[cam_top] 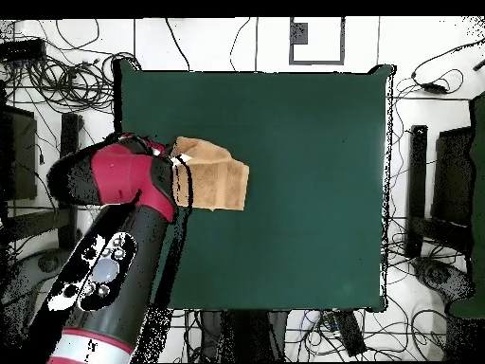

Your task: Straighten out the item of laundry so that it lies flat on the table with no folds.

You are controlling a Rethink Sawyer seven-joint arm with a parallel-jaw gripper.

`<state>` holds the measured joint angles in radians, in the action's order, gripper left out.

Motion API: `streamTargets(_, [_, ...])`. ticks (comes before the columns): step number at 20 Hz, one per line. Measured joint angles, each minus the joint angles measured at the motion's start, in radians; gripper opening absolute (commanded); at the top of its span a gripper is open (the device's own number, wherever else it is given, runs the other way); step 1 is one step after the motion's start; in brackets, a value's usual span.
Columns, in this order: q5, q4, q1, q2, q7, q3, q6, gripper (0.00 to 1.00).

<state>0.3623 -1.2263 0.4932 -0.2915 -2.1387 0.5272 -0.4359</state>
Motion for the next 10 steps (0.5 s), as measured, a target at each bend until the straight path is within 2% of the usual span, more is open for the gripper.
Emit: streamTargets(10, [-0.132, -0.074, -0.101, -0.101, 0.000, -0.114, 0.063, 1.00])
